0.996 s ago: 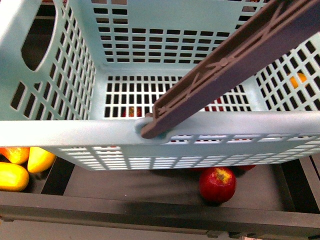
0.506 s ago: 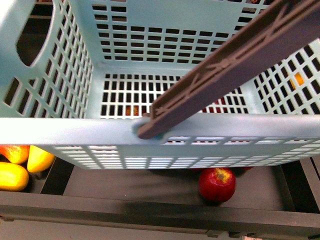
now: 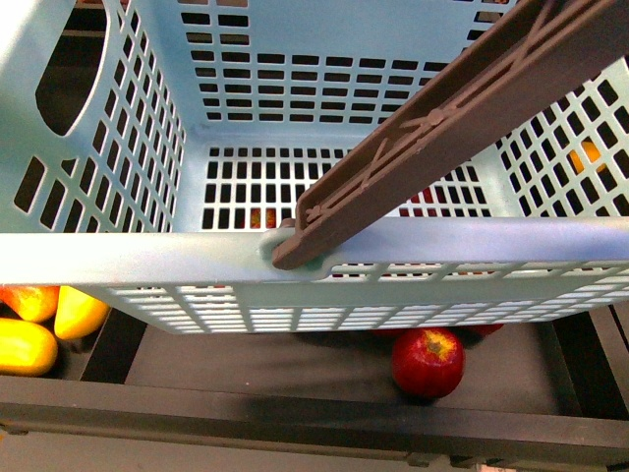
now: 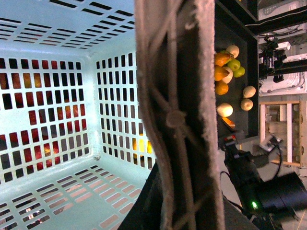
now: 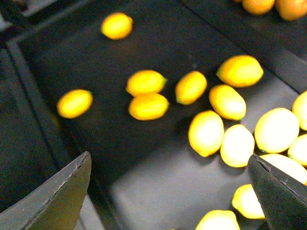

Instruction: Pick lemon and mango into basket

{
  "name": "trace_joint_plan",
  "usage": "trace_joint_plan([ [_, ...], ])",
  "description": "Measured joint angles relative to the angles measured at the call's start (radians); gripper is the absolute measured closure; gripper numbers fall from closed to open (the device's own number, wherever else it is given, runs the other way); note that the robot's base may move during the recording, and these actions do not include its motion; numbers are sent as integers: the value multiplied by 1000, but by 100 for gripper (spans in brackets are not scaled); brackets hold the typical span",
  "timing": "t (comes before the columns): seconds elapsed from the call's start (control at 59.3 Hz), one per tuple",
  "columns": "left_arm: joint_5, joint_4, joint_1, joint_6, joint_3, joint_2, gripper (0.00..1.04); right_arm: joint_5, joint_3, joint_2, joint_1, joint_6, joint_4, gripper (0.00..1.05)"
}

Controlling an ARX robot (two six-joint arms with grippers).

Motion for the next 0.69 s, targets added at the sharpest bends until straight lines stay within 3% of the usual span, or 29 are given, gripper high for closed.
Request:
trace_joint_plan([
  [0.118, 3, 0, 0, 0, 0, 0, 100, 26, 139, 267, -17, -62, -3, 9],
  [0.321, 8, 0, 0, 0, 0, 0, 100, 51, 282, 447, -5, -121, -43, 9],
  [0.692, 3, 0, 0, 0, 0, 0, 100, 94, 484, 665, -16, -75, -116, 9],
])
